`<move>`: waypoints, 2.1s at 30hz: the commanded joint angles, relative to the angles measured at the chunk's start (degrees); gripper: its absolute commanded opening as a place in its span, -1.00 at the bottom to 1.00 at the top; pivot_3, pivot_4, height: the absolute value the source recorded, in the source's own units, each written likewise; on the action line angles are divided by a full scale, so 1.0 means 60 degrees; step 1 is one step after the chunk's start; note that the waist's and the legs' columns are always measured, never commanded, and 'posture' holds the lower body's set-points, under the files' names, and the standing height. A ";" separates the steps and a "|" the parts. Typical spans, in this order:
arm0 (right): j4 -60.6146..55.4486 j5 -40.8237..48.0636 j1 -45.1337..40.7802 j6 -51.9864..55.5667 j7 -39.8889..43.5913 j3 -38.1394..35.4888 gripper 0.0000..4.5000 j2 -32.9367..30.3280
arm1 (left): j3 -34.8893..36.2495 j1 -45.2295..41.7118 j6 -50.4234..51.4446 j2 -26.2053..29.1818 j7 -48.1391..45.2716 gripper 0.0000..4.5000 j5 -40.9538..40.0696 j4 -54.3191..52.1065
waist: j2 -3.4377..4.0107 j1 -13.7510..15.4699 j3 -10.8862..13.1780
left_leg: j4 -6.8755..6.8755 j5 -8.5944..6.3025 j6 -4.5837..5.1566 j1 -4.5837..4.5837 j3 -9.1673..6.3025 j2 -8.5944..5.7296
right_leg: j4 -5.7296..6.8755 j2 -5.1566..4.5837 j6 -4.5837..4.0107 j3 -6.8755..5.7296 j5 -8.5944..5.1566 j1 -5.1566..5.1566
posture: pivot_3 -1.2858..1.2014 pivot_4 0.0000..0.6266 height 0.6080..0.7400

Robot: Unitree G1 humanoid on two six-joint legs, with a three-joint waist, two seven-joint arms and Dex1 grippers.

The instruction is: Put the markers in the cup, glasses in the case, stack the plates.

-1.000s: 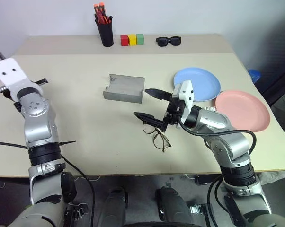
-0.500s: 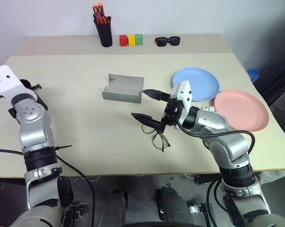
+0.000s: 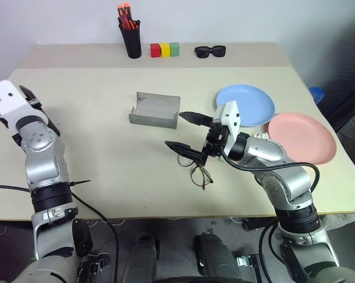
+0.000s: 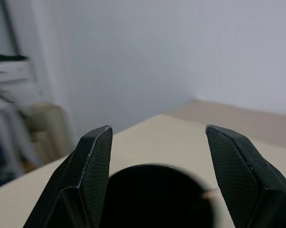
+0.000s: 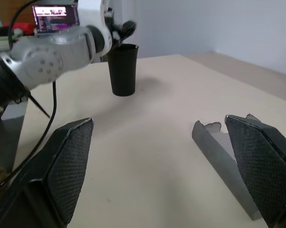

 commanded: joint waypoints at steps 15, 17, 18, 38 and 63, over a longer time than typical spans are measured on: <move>-0.0384 0.0206 0.1380 0.0190 0.2384 -0.1529 1.00 -0.4124 | -0.5465 -0.2219 0.2487 0.2139 -0.9684 0.99 -0.0187 0.2362 | 0.0006 -0.0130 0.0006 | -0.0010 -0.0006 0.0011 0.0005 0.0004 0.0002 | -0.0014 0.0008 0.0000 0.0001 -0.0003 0.0007 | 0.03 -0.52 1.00; -0.0535 0.0272 0.1701 0.0200 0.2453 -0.1708 1.00 -0.4299 | -0.5713 -0.2672 0.2002 0.1976 -1.0051 0.99 0.0105 0.3226 | 0.0007 -0.0125 0.0006 | -0.0010 -0.0007 0.0013 0.0004 0.0005 0.0003 | -0.0015 0.0007 0.0000 0.0002 -0.0003 0.0006 | 0.03 -0.52 1.00; -0.0593 0.0251 0.1838 0.0157 0.2427 -0.1788 1.00 -0.4339 | -0.5854 -0.2864 0.1841 0.1903 -1.0257 0.99 0.0255 0.3628 | 0.0007 -0.0115 0.0006 | -0.0009 -0.0007 0.0013 0.0004 0.0005 0.0003 | -0.0015 0.0008 0.0000 0.0002 -0.0003 0.0005 | 0.03 -0.52 1.00; -0.0742 0.0165 0.2473 -0.0001 0.1793 -0.2186 1.00 -0.4131 | -0.5879 -0.3420 0.0531 0.1312 -1.1766 -0.99 0.1150 0.6151 | 0.0006 -0.0137 0.0006 | -0.0003 -0.0008 0.0015 0.0003 0.0004 0.0002 | -0.0010 0.0007 0.0002 0.0002 -0.0004 0.0008 | 0.03 -0.52 1.00; -0.0457 0.0860 0.1270 0.2018 0.1231 -0.1208 1.00 -0.3245 | -0.6134 0.0042 -0.0212 0.4266 -1.5346 -0.99 0.0614 0.0030 | 0.0014 -0.0114 0.0011 | 0.0003 -0.0008 0.0018 0.0007 0.0005 0.0009 | -0.0008 0.0009 -0.0002 0.0004 -0.0005 0.0015 | 0.03 -0.52 1.00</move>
